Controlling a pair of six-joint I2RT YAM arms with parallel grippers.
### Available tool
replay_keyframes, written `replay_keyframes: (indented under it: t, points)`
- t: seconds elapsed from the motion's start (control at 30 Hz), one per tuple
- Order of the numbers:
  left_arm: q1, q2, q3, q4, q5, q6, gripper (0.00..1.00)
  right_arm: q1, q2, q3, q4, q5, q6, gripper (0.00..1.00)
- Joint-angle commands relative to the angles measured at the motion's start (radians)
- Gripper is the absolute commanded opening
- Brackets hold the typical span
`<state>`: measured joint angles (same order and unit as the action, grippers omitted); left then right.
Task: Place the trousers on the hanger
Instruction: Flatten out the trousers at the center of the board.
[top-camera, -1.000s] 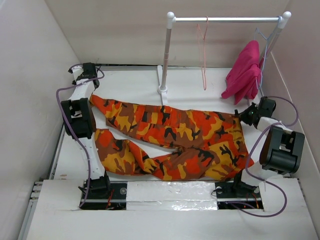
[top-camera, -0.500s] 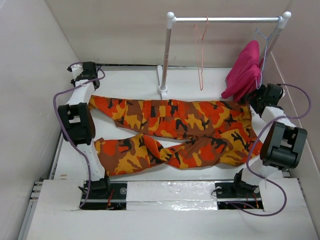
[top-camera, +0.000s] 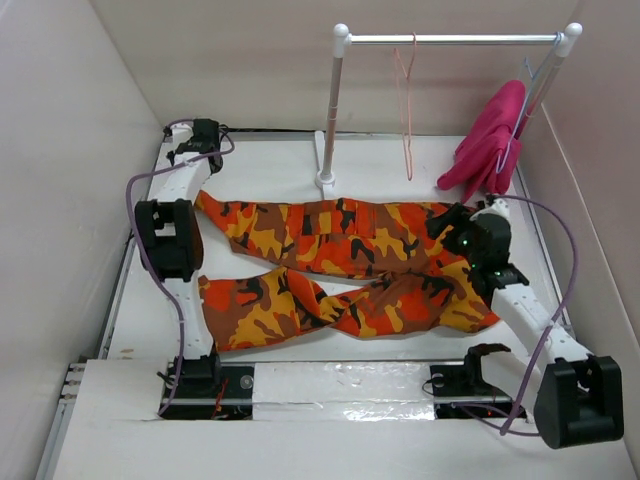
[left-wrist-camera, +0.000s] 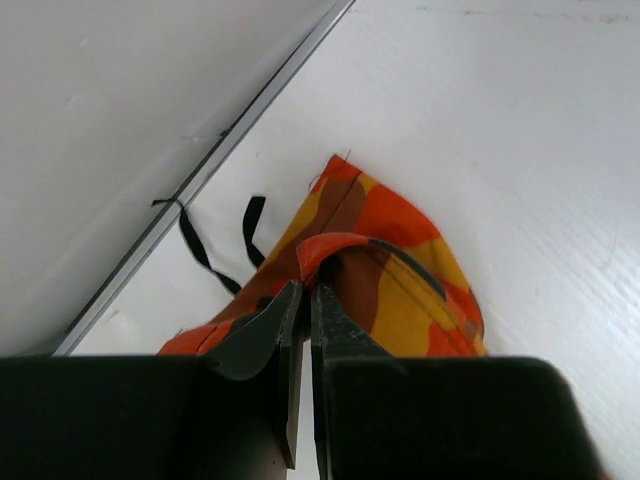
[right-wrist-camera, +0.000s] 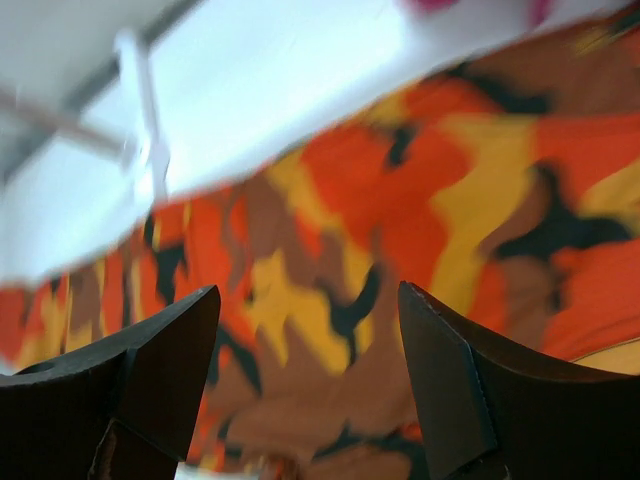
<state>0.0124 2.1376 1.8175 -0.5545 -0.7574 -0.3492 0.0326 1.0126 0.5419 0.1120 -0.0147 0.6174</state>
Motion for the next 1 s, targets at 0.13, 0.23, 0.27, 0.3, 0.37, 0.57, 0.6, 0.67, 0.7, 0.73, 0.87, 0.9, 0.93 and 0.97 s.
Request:
replay_keyframes:
  t: [0.13,0.23,0.27,0.3,0.37,0.57,0.6,0.67,0.7,0.73,0.87,0.9,0.93,0.97]
  points:
    - [-0.003,-0.428,-0.222,-0.056,-0.017,-0.031,0.00,0.194,0.013,0.032,0.040,0.091,-0.100,0.77]
    - [-0.014,-0.557,-0.280,-0.159,0.018,-0.036,0.00,0.228,0.035,0.073,0.018,0.101,-0.116,0.77]
    - [-0.014,-0.596,-0.300,-0.168,0.042,-0.019,0.00,0.242,0.034,0.073,0.028,0.105,-0.120,0.77]
    - [-0.014,-0.660,-0.325,-0.185,0.062,0.001,0.00,0.242,0.032,0.073,0.047,0.108,-0.123,0.78]
    - [-0.014,-0.702,-0.323,-0.246,0.075,0.000,0.00,0.242,0.029,0.082,0.052,0.102,-0.142,0.78]
    - [0.006,-0.610,-0.245,-0.346,0.100,-0.008,0.00,0.221,0.044,0.113,-0.023,0.087,-0.202,0.79]
    - [0.006,-0.543,-0.244,-0.347,0.086,-0.011,0.01,0.211,0.040,0.106,-0.008,0.076,-0.205,0.79]
    - [0.006,-0.469,-0.227,-0.358,0.029,-0.031,0.01,0.202,0.029,0.087,0.005,0.056,-0.206,0.79]
    - [0.017,-0.399,-0.192,-0.357,0.012,-0.036,0.00,0.202,0.024,0.084,0.006,0.052,-0.206,0.79]
    - [0.017,-0.366,-0.170,-0.352,0.001,-0.036,0.00,0.202,0.012,0.082,0.006,0.038,-0.206,0.79]
    - [0.037,-0.219,-0.028,-0.302,-0.052,0.012,0.00,0.220,-0.026,0.073,0.005,0.022,-0.208,0.79]
    - [0.046,-0.153,0.055,-0.303,-0.060,0.022,0.00,0.230,-0.032,0.069,0.011,0.024,-0.208,0.79]
    - [0.046,-0.121,0.099,-0.302,-0.069,0.029,0.00,0.251,-0.037,0.072,0.006,0.036,-0.209,0.79]
    - [0.046,-0.082,0.142,-0.294,-0.072,0.038,0.00,0.265,-0.043,0.073,0.002,0.041,-0.212,0.79]
